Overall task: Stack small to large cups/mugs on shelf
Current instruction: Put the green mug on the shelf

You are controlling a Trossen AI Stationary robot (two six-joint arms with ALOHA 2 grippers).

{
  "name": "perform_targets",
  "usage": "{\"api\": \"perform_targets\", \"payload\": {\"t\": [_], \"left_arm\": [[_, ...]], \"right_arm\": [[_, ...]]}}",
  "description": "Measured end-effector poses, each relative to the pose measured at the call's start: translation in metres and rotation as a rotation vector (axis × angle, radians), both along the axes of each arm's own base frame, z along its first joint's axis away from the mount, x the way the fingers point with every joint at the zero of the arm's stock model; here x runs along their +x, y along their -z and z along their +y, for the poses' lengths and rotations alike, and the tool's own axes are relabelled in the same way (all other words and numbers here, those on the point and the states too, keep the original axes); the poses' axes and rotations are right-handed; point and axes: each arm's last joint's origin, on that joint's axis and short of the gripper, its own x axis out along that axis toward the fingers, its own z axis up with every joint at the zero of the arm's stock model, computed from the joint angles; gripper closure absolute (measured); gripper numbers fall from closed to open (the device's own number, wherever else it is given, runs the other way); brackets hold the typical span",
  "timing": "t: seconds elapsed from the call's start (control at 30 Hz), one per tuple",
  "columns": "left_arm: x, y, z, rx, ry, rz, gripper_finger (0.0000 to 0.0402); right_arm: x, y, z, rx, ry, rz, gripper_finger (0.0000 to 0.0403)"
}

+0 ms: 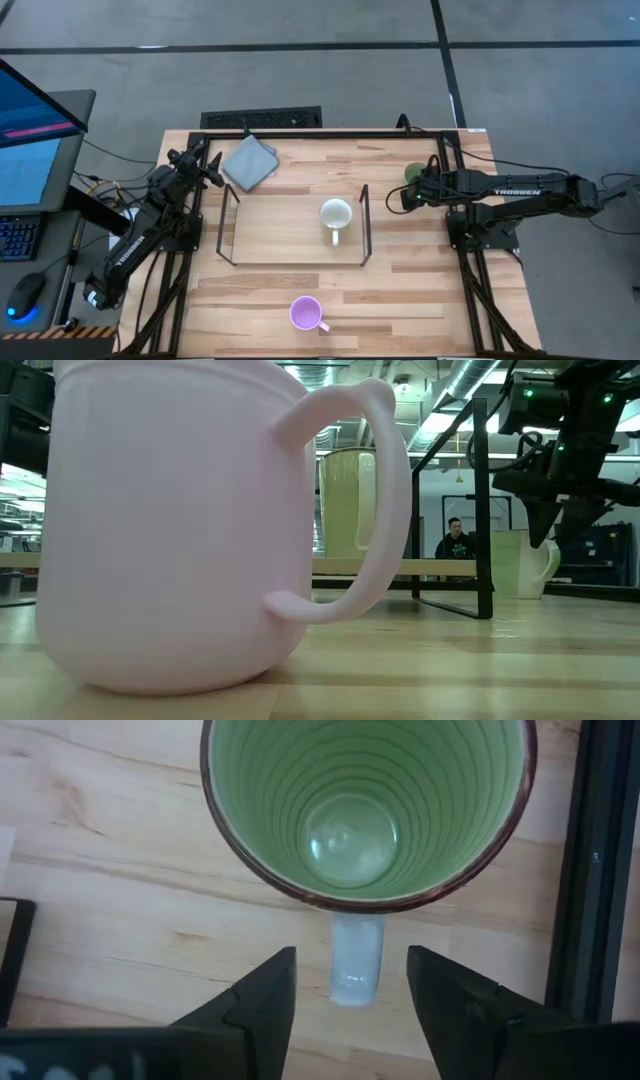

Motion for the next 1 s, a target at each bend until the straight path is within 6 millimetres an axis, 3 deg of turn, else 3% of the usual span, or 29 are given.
{"api": "perform_targets", "payload": {"t": [1.0], "left_arm": [[0.0,0.001,0.0,-0.012,0.0,0.008,0.0148]], "right_arm": [[0.011,0.018,-0.003,-0.003,0.002,0.148,0.0189]]}}
